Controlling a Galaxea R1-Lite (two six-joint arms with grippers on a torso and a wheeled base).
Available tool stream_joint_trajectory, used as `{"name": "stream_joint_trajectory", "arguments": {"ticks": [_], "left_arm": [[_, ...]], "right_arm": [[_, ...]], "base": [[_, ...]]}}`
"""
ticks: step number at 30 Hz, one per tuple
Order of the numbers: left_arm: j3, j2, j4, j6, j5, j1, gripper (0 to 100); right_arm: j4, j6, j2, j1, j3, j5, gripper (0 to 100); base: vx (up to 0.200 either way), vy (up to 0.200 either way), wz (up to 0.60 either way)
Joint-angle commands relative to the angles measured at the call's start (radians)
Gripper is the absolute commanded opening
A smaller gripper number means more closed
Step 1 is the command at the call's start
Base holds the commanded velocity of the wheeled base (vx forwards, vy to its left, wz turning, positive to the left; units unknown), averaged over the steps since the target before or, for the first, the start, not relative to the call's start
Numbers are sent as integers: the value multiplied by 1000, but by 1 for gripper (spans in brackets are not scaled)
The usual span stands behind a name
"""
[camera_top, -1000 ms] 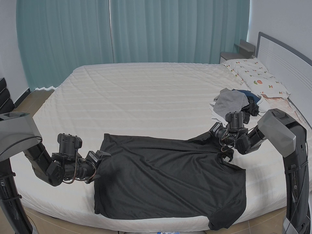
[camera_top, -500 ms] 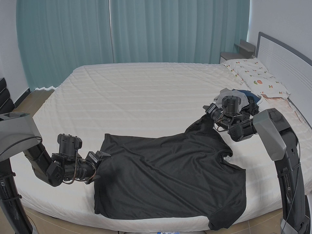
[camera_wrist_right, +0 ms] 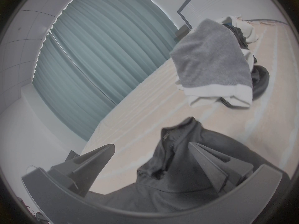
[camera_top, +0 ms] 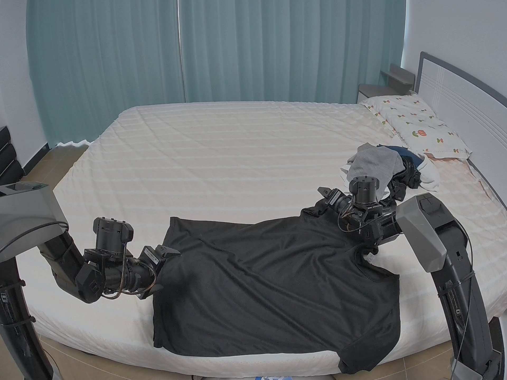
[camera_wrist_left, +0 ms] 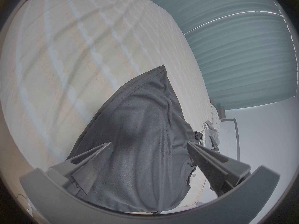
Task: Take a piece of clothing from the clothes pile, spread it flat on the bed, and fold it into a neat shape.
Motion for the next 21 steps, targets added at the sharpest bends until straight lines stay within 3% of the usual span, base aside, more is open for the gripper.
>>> {"name": "stream_joint_trajectory", "arguments": {"ticks": [1,10,14,21], "left_arm": [[0,1,0,0,0,0,100],[-8,-6,-2,1,-1,3,100],[-32,-9,-2,1,0,18,100],[-131,3,10,9,2,66,100]], "right_arm": [[-11,7,-13,-2,67,1,100],[-111,1,-212,-48,377,43,100],[-95,-1,-263,-97,432,105,100],[-75,-73,-262,-143,481,117,100]], "base": [[0,0,0],[0,0,0],[0,0,0],[0,0,0]]}}
